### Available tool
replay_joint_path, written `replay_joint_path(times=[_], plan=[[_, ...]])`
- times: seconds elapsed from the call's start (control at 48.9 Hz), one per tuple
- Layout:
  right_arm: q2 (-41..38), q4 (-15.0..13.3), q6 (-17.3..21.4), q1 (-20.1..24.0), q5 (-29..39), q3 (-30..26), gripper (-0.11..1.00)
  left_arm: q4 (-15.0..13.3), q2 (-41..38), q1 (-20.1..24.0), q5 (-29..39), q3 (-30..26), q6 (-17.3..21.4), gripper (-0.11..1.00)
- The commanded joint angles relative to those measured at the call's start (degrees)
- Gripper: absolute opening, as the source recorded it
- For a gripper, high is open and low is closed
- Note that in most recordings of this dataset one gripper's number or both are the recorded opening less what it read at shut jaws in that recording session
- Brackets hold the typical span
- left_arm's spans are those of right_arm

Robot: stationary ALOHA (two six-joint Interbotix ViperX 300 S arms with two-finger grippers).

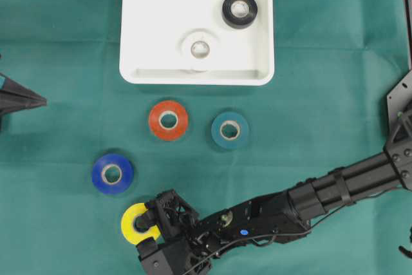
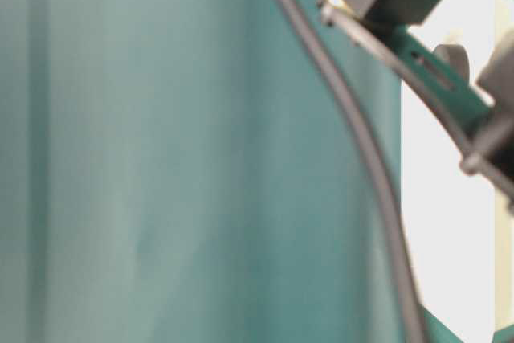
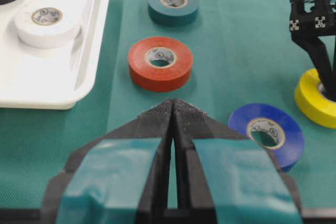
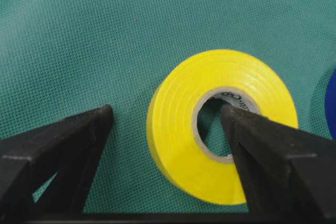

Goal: Put the tape into the white case with the right arm.
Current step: 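Insert the right gripper into the yellow roll's hole and grip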

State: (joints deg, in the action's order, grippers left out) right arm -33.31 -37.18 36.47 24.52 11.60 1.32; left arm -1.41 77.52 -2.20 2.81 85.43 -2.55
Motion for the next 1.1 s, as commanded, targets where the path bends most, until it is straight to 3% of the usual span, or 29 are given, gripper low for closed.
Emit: replay_joint_path(times=[0.0, 0.102, 0.286, 0.368, 0.736, 1.083], plan=[[1.05, 0.09, 0.18, -0.18, -0.09, -1.32, 0.62, -0.09, -0.44, 0.18, -0.26, -0.70, -0.09, 0.00], [0.97, 0.09, 0.18, -0.35, -0.09, -1.32, 0.51, 0.00, -0.53, 0.18, -0.26, -0.70, -0.09, 0.00], [1.05, -0.09, 0.18, -0.88, 0.35, -1.58, 0.15, -0.09, -0.44, 0.18, -0.18, -0.53, -0.09, 0.00], [0.97, -0.18, 0.00, -1.05, 1.32, -1.85, 0.04, -0.09, -0.44, 0.00, -0.18, -0.53, -0.09, 0.00], [1.23, -0.18, -0.18, -1.05, 2.55, -1.93, 0.03, -0.09, -0.44, 0.00, -0.26, -0.53, -0.09, 0.00], [6.33, -0.18, -0.18, -0.26, 4.39, -1.93, 0.03, -0.09, -0.44, 0.00, -0.18, -0.62, -0.09, 0.00]])
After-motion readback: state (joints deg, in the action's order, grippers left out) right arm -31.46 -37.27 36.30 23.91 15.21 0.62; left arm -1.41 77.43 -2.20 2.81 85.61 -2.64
